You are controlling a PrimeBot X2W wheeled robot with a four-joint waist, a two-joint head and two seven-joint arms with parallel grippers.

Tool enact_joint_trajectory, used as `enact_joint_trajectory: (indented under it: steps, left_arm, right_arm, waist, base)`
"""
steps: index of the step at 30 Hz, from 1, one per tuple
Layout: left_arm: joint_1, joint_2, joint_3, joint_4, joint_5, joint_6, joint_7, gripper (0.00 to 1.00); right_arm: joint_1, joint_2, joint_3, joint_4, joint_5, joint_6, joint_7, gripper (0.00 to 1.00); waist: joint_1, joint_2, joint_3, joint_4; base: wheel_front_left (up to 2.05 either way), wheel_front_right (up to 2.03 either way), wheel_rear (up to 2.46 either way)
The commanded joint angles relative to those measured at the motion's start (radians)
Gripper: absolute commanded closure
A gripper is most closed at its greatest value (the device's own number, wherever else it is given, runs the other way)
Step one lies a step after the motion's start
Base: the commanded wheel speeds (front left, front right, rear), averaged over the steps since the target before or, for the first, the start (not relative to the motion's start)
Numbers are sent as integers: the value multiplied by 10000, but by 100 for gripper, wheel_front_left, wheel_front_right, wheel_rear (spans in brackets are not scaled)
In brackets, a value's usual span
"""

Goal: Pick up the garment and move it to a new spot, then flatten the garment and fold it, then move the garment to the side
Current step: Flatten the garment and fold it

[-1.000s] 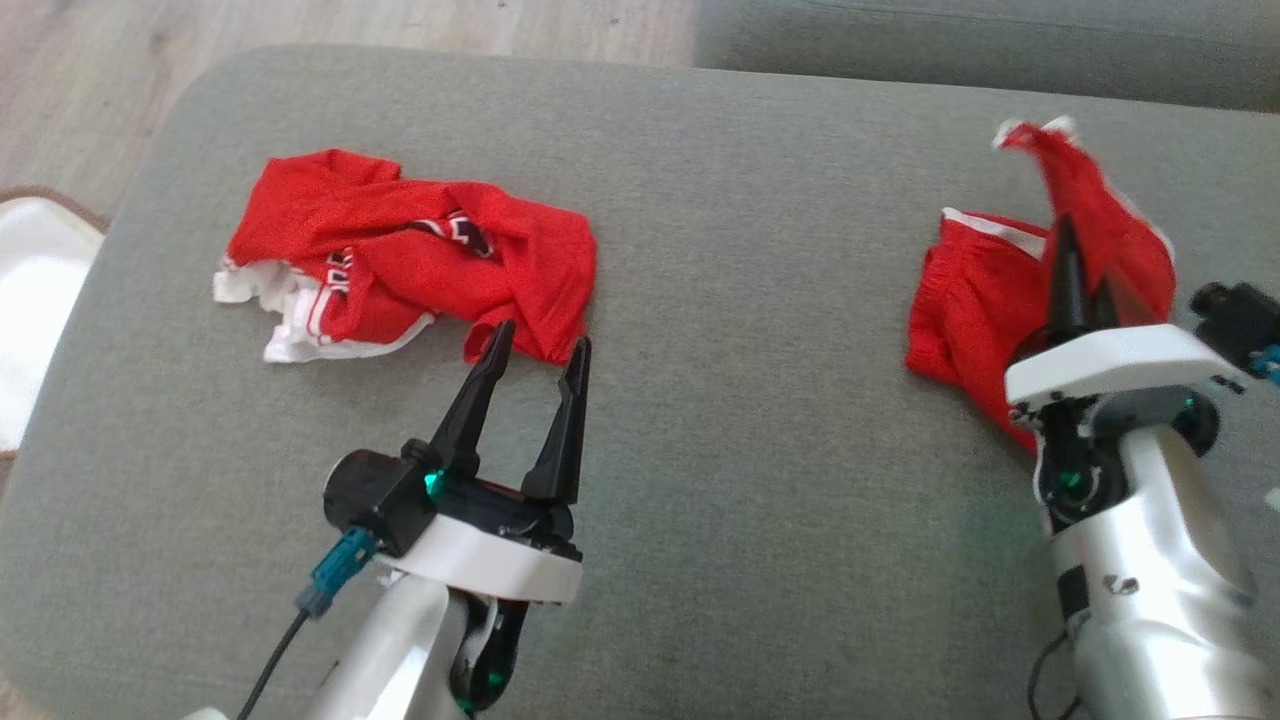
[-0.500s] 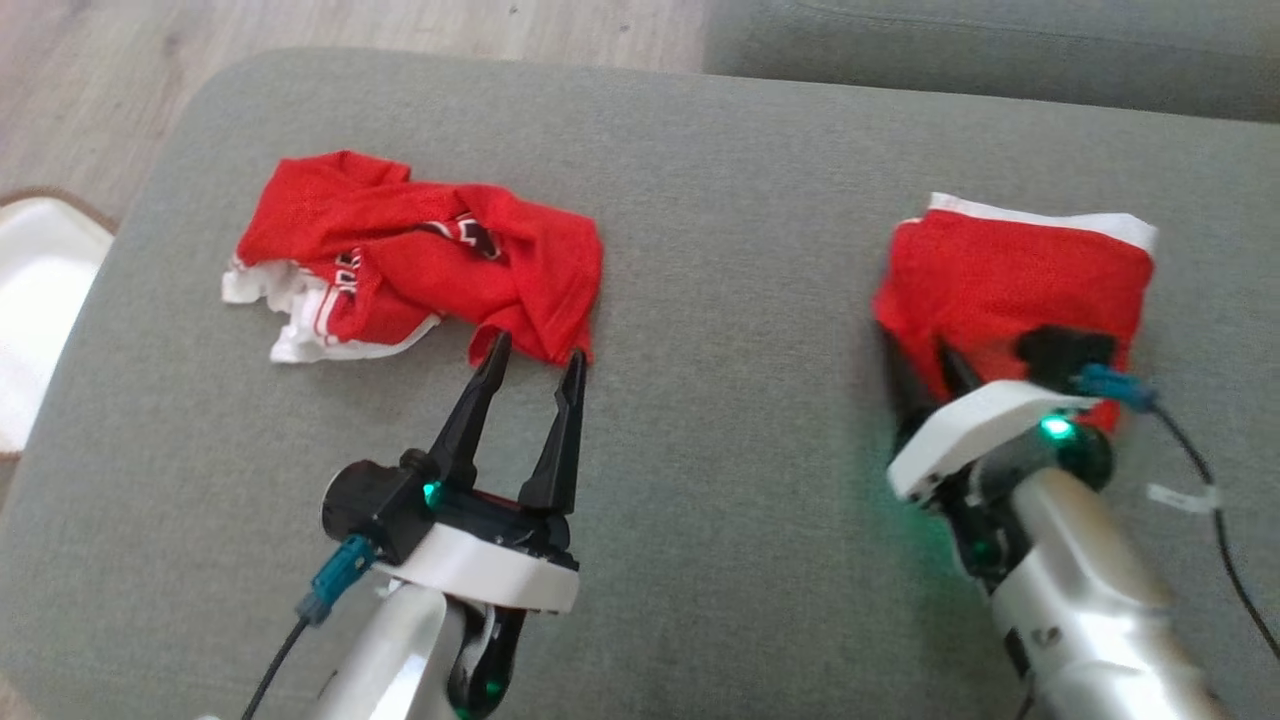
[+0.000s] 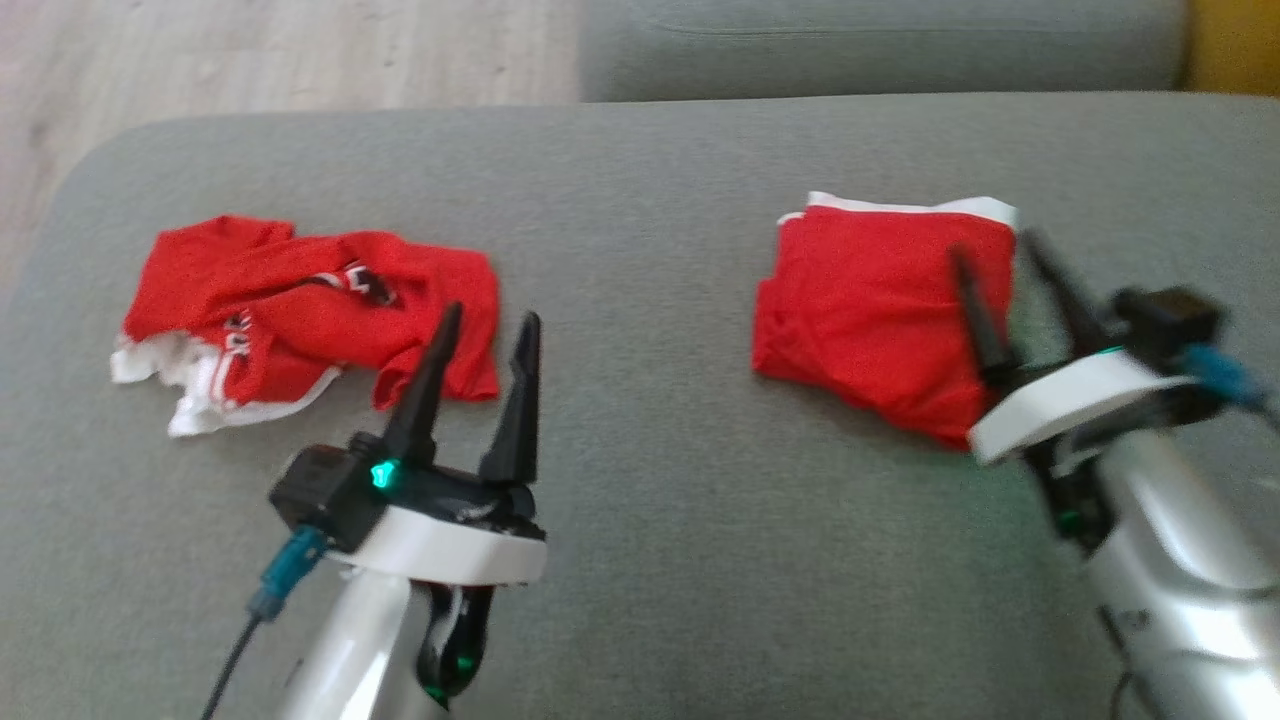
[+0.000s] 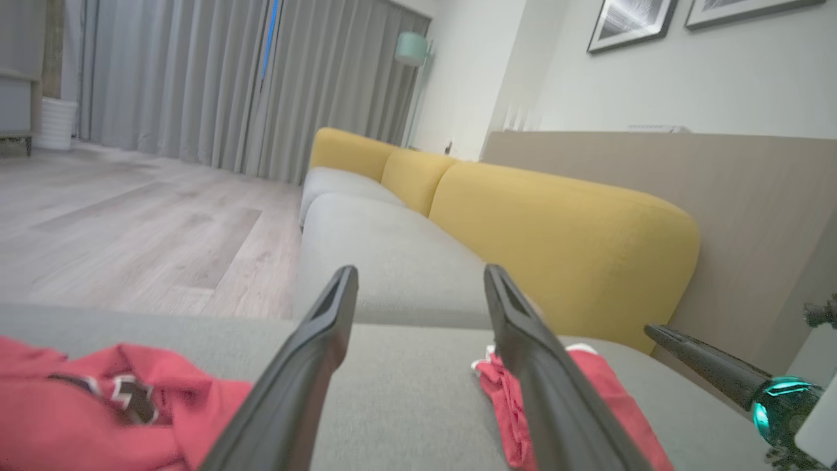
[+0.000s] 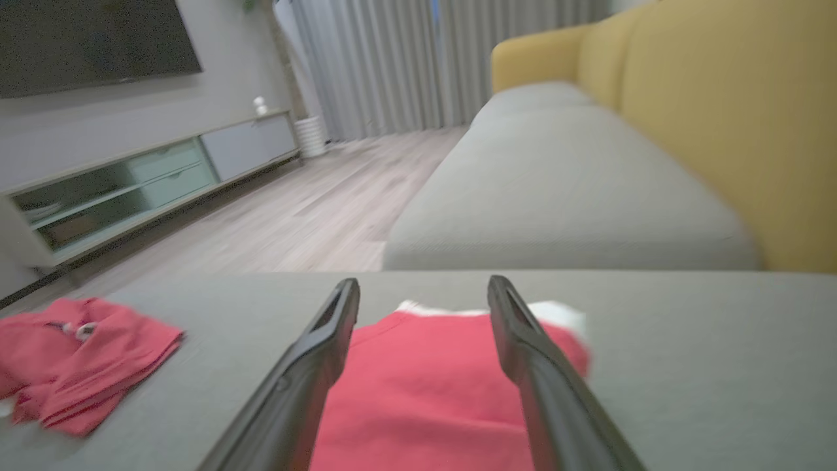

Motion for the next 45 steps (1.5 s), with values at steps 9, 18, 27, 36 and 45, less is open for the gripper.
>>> enact_joint_trajectory:
  steps: [9,18,27,36,45]
  left_arm:
    - [-282,45,773,-698,300,25,-51,0]
    - [141,45,795,-584,375,20,-51,0]
    - [38,45,817,-621,354,17,-51,0]
    - [-582,45,397,-826,241,15,-51,0]
    - [-1140,45,53,-1014,32,14,-51,0]
  right_arm:
    - [1686,912,-3542,-2746,-3244,-7,-300,0]
    - [3450,1879,-4147,-4454,-4560,-7,-303,0]
    - [3159,1936,-4364,-4601,-4435,-7,-303,0]
    - [1182,1804,-4465,-2933,-4638,-7,-47,100]
    - [-1235,1258,-5187,489,-4816,-7,461,100]
  waist:
    - [0,0,3,-981]
    - [0,0,65,-1106]
    - [0,0,430,-757]
    - [0,0,1715,96]
    - [0,0,2701,870]
  base:
    - [0,0,0]
    - [0,0,0]
    - [0,0,0]
    - [0,0,0]
    - [0,0,0]
